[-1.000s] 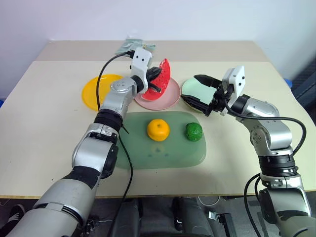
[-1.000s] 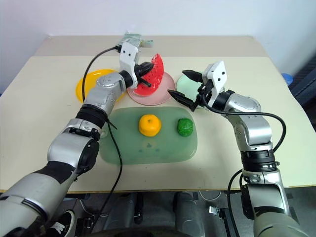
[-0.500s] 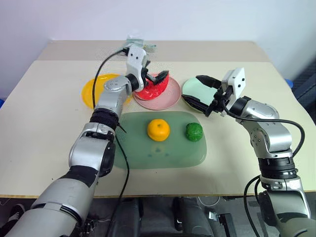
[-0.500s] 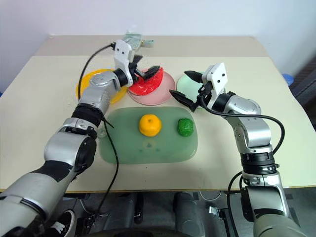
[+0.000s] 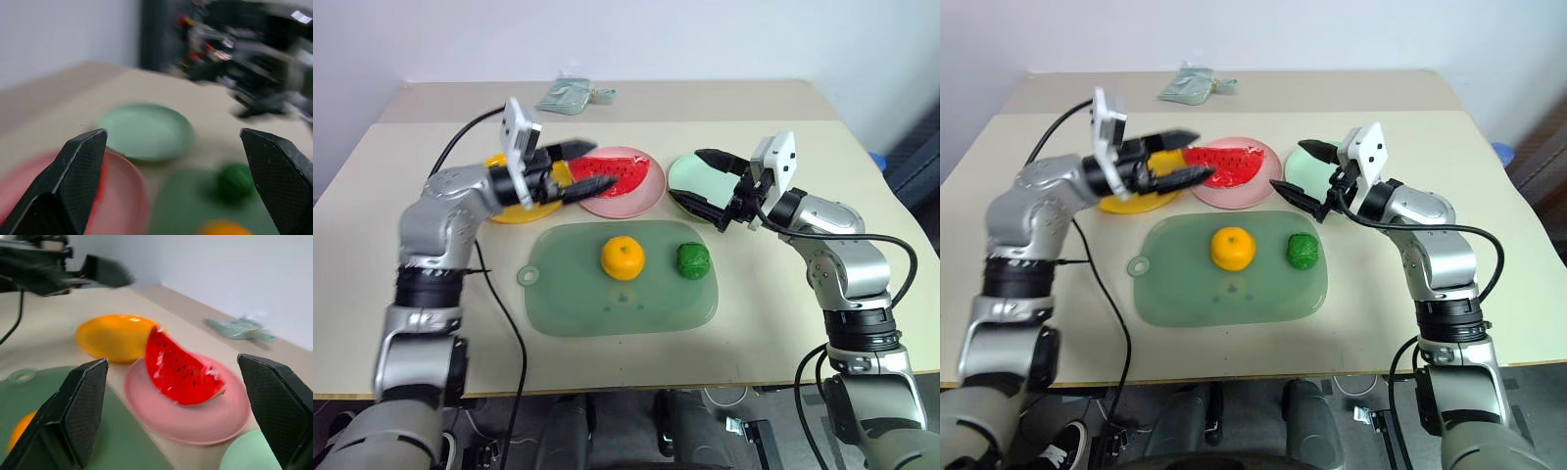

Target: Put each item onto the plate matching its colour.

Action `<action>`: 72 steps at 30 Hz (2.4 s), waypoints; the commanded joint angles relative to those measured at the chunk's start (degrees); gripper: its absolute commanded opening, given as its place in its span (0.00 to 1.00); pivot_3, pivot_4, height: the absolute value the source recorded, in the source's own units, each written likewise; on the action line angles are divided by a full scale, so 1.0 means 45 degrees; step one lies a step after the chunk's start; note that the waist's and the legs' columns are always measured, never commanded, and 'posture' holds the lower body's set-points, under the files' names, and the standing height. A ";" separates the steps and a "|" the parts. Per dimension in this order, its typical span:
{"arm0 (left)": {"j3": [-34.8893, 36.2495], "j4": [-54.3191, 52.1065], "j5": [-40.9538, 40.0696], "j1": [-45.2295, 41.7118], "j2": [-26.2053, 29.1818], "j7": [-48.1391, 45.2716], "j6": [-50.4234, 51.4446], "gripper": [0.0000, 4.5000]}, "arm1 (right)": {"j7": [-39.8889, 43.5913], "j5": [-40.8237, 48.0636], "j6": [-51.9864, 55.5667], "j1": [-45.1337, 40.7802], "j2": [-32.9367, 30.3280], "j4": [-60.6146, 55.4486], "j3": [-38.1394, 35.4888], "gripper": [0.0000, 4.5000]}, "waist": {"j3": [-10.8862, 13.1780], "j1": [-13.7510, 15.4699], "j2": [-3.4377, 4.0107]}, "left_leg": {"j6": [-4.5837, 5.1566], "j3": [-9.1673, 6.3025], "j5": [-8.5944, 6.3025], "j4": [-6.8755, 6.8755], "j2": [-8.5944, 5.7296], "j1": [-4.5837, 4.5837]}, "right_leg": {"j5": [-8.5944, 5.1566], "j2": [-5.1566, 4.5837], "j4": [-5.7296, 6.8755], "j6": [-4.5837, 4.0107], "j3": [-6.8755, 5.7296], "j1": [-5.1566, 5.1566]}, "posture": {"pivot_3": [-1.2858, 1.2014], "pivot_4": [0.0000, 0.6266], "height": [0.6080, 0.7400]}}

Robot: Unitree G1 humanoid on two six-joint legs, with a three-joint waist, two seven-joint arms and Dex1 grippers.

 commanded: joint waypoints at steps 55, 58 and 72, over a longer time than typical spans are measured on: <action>0.2600 0.6194 0.4429 -0.0719 -0.2076 0.9816 -0.5786 0.60 | -0.0001 0.0305 -0.0133 0.0114 0.0194 -0.0677 0.0043 0.96 | -0.0002 0.0286 0.0001 | 0.0002 -0.0002 0.0000 0.0016 -0.0002 0.0007 | 0.0004 -0.0001 0.0001 0.0003 -0.0004 0.0016 | 0.52 0.24 1.00; 0.2707 0.6922 0.4198 -0.0968 -0.2318 0.9984 -0.5915 0.83 | 0.0019 0.0142 -0.0196 0.0133 0.0137 -0.0677 0.0126 0.96 | -0.0002 0.0283 0.0001 | 0.0001 0.0003 0.0000 0.0016 -0.0005 0.0005 | 0.0004 -0.0004 -0.0002 0.0004 -0.0004 0.0016 | 0.52 0.24 1.00; 0.2417 0.2335 0.0566 0.0822 -0.1215 0.3803 -0.3755 0.99 | 0.1117 -0.0464 0.1144 0.1133 -0.1425 -0.0801 0.1169 0.96 | -0.0003 0.0185 0.0003 | -0.0001 0.0004 0.0000 0.0012 -0.0002 0.0007 | 0.0004 -0.0002 -0.0002 0.0003 -0.0004 0.0016 | 0.52 0.24 1.00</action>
